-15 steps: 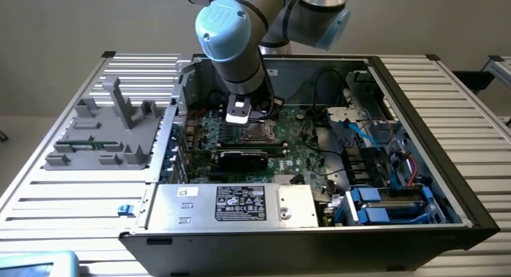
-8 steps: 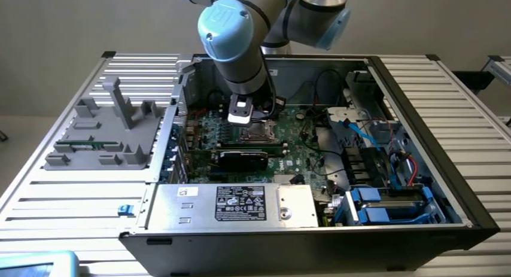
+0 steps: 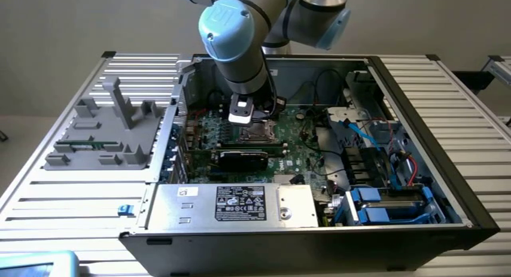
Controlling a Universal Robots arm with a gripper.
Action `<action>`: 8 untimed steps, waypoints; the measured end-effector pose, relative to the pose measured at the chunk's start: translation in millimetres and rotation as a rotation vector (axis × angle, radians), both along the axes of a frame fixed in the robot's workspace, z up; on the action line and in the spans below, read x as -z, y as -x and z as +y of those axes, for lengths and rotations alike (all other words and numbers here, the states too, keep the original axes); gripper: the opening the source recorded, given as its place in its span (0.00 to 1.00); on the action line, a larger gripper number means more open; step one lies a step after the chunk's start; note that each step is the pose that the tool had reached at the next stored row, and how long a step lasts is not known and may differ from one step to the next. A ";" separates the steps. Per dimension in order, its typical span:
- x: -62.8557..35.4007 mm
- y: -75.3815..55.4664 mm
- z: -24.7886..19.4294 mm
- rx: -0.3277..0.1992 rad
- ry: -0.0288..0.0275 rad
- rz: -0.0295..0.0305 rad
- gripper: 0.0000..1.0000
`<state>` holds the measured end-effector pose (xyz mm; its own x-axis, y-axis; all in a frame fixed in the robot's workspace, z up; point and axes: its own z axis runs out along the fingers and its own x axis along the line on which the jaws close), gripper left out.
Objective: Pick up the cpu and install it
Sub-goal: 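Install the first cpu locking lever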
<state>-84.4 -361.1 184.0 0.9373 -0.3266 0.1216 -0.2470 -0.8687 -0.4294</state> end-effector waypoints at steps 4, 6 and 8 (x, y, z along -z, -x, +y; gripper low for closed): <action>-0.1 0.0 0.0 0.000 -0.0003 0.0001 0.11; -0.1 0.0 0.0 0.000 -0.0008 0.0001 0.11; 0.0 0.0 0.0 0.000 -0.0017 0.0000 0.11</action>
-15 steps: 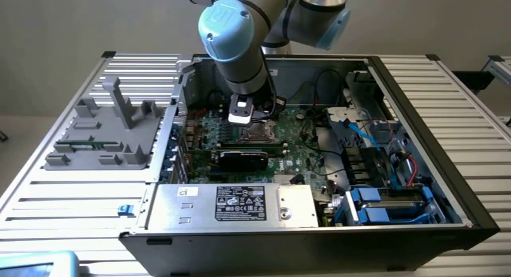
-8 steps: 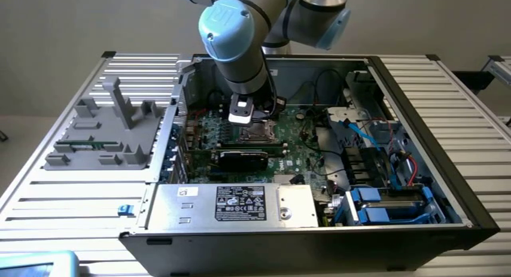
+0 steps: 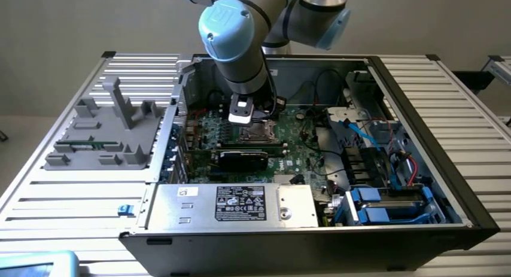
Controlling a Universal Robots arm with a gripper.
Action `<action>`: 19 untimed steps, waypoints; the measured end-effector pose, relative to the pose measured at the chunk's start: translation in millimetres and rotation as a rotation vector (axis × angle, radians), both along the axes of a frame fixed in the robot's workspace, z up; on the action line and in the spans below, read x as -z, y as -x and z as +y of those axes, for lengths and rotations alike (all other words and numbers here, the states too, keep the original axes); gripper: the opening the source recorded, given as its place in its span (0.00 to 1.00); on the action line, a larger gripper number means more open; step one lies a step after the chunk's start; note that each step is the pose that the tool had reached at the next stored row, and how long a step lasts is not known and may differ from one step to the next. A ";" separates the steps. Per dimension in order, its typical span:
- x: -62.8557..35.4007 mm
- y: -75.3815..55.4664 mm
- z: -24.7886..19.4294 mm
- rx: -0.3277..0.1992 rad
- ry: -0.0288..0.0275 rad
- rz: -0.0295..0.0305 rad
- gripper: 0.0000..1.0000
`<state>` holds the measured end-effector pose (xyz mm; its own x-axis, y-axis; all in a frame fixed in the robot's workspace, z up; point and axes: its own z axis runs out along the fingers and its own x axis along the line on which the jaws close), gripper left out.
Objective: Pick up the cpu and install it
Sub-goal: 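Install the first cpu locking lever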
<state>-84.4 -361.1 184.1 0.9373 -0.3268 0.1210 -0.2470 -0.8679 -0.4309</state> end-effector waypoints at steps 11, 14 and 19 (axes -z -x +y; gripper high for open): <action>0.2 0.0 0.0 0.000 -0.0024 0.0001 0.11; 0.7 0.0 0.0 0.000 -0.0024 0.0001 0.11; 1.0 0.0 0.0 0.000 -0.0025 0.0001 0.11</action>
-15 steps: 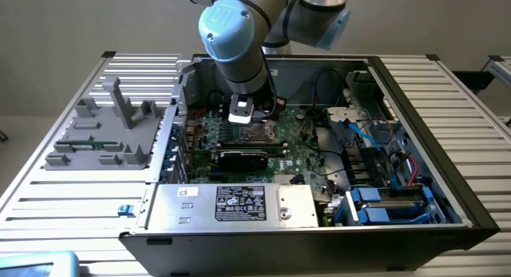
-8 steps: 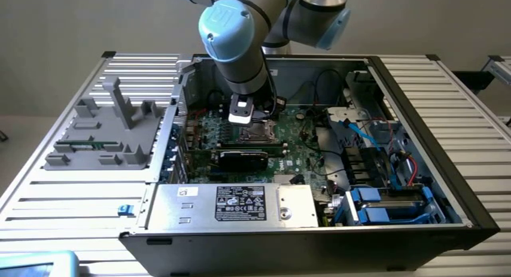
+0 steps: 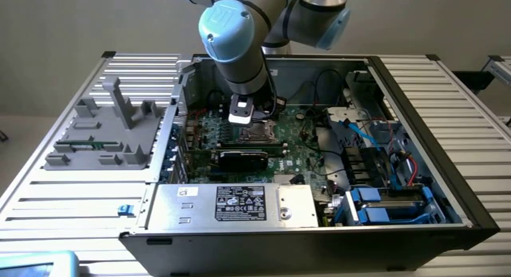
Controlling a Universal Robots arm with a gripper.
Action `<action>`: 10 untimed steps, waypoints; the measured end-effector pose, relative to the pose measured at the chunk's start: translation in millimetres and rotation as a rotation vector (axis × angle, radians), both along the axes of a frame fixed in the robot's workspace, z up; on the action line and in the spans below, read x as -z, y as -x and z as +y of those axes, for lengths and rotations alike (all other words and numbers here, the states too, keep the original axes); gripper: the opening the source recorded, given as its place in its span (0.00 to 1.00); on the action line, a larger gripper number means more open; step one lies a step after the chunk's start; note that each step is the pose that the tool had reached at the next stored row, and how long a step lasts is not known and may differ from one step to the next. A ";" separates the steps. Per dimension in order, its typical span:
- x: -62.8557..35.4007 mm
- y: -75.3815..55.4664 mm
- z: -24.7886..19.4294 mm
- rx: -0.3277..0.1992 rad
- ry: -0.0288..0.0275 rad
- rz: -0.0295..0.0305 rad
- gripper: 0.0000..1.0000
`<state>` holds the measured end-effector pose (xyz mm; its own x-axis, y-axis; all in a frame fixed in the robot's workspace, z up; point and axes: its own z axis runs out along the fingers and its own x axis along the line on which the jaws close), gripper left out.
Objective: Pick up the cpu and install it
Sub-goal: 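Install the first cpu locking lever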
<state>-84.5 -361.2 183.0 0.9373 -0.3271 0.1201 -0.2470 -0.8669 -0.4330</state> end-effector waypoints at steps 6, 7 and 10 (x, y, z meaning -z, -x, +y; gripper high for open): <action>0.3 0.0 0.0 0.000 -0.0023 -0.0001 0.11; 0.4 0.0 0.0 0.000 -0.0031 -0.0001 0.11; 0.4 0.0 0.0 0.000 -0.0062 -0.0001 0.11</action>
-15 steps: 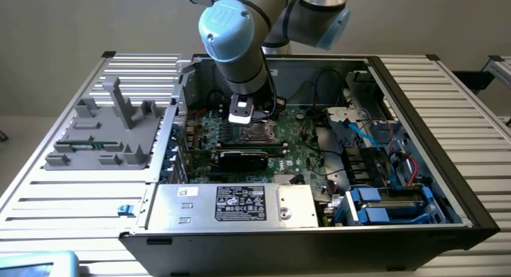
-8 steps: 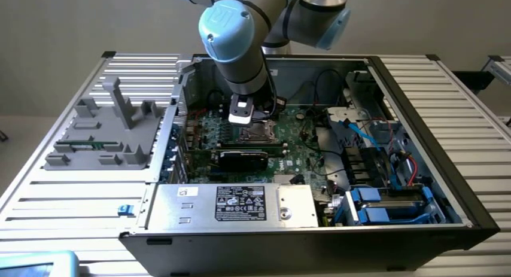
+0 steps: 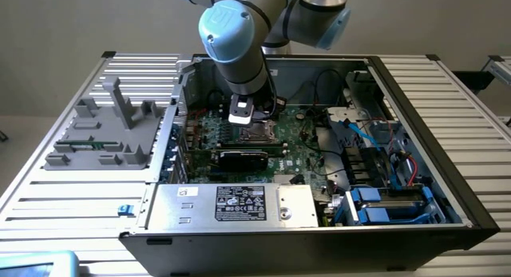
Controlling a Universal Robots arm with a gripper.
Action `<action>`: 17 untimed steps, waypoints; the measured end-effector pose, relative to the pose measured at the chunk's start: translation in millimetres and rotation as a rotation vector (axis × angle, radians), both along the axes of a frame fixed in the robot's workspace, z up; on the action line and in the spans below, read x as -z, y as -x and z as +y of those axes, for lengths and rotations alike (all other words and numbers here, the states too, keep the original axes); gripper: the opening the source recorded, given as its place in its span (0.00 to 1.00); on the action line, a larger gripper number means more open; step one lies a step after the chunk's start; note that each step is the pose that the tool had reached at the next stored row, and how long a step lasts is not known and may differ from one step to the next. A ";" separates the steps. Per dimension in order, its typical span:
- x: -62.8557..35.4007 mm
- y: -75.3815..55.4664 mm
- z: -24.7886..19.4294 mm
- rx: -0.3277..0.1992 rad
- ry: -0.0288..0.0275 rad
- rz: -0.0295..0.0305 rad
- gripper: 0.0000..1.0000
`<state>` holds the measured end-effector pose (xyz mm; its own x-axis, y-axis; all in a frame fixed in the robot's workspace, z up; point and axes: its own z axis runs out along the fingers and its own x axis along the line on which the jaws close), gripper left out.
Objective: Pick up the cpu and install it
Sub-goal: 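Install the first cpu locking lever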
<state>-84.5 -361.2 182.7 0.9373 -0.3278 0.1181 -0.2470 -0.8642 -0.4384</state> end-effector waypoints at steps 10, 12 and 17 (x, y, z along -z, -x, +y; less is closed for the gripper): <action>-17.3 0.0 -0.2 0.000 -0.0040 0.0007 0.11; -24.2 0.0 -0.2 0.000 -0.0039 0.0023 0.11; -36.0 0.1 -0.3 0.000 -0.0027 0.0072 0.11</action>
<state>-84.5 -361.4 218.7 0.9381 -0.3282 0.1105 -0.2502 -0.8630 -0.4390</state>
